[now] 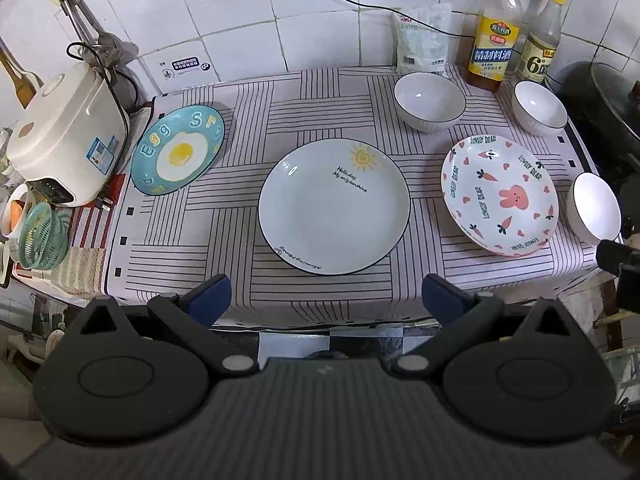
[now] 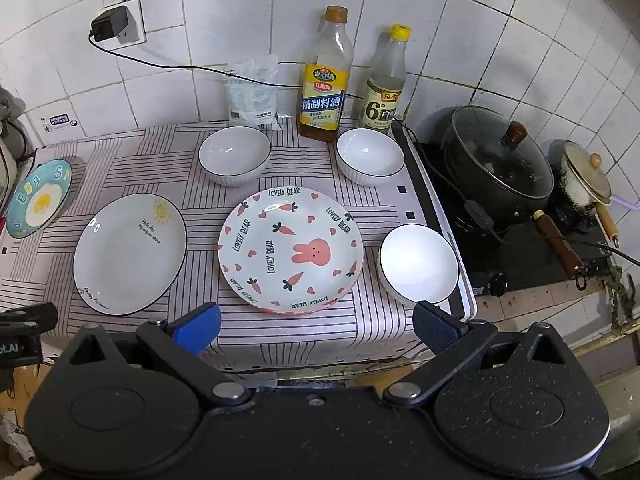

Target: Organize plates and bowls

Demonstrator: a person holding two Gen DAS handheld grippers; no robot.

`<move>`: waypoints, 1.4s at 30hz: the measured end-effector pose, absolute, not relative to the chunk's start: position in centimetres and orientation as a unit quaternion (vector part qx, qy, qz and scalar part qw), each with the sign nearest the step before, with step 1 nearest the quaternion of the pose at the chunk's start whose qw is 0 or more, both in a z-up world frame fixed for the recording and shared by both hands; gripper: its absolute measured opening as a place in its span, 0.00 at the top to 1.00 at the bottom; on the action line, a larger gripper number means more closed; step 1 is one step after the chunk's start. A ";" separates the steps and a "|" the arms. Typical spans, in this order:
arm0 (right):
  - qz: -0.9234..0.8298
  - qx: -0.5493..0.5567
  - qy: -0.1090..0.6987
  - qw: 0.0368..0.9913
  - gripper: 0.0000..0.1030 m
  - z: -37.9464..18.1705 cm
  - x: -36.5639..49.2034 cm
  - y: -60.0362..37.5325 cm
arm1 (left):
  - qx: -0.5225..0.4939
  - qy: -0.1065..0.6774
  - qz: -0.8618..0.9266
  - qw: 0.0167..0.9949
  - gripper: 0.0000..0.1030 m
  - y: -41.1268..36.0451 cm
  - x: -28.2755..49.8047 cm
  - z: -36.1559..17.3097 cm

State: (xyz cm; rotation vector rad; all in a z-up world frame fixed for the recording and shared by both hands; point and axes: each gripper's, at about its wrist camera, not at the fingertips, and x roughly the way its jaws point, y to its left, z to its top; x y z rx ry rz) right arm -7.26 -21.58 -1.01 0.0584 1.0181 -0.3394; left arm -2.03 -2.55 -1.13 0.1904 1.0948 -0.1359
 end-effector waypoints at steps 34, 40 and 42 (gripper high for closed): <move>-0.167 0.019 0.448 0.878 0.00 -0.8 -8.2 -21.6 | 0.063 0.493 -0.057 0.866 0.00 -3.0 -3.3 -0.4; -0.171 0.015 0.451 0.876 0.00 -0.9 -8.1 -21.4 | 0.058 0.499 -0.052 0.863 0.00 -2.2 -3.1 -0.7; -0.170 0.016 0.453 0.875 0.00 -1.0 -8.1 -21.3 | 0.060 0.499 -0.053 0.863 0.00 -2.0 -3.0 -0.8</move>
